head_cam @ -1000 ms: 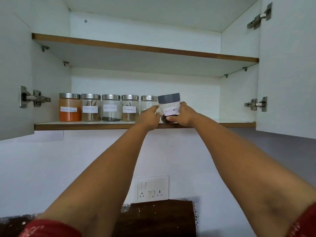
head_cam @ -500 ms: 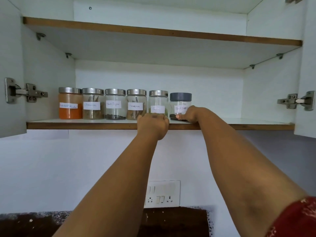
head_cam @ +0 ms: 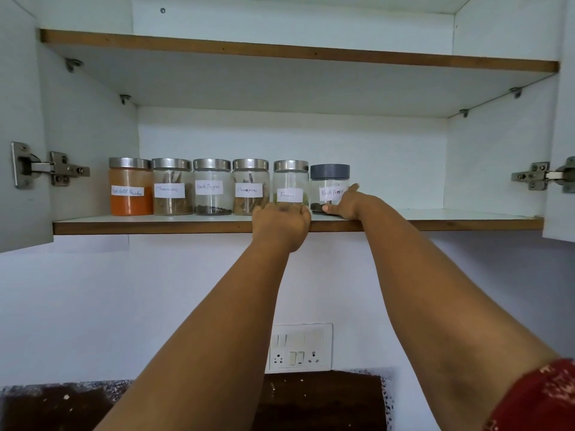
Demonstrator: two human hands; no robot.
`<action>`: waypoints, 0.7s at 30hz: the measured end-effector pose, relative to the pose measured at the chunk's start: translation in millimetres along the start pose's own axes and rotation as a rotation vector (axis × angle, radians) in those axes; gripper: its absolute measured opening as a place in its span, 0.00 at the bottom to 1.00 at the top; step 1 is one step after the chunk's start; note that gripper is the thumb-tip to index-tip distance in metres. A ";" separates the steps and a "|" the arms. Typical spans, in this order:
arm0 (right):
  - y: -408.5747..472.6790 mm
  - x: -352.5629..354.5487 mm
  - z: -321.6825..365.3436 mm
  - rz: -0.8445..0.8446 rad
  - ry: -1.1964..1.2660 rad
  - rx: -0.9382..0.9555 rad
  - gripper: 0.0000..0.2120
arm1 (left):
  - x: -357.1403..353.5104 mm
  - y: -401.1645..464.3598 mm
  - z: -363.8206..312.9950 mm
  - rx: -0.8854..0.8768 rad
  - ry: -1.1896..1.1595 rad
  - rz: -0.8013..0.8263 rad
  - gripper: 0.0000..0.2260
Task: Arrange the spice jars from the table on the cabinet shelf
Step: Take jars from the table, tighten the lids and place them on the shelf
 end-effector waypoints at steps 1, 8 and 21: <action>-3.1 1.5 1.6 0.008 -0.013 0.007 0.47 | -0.2 -0.3 -0.3 0.004 0.005 0.005 0.21; -27.7 7.7 -18.4 -0.290 -0.113 -0.076 0.40 | -1.2 1.6 -1.1 0.005 0.061 0.040 0.20; -153.0 -17.0 -51.4 -0.476 -0.051 0.174 0.26 | 6.1 -100.1 -4.6 -0.154 -0.034 0.002 0.37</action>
Point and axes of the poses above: each hand's wrist, its own y-axis towards the middle knuckle, its own x-axis out of the back of the hand, z = x × y, the point moved 6 cm from there along y, towards the middle knuckle, and after that the axes turned 14 degrees about -z, right-handed, at the moved point
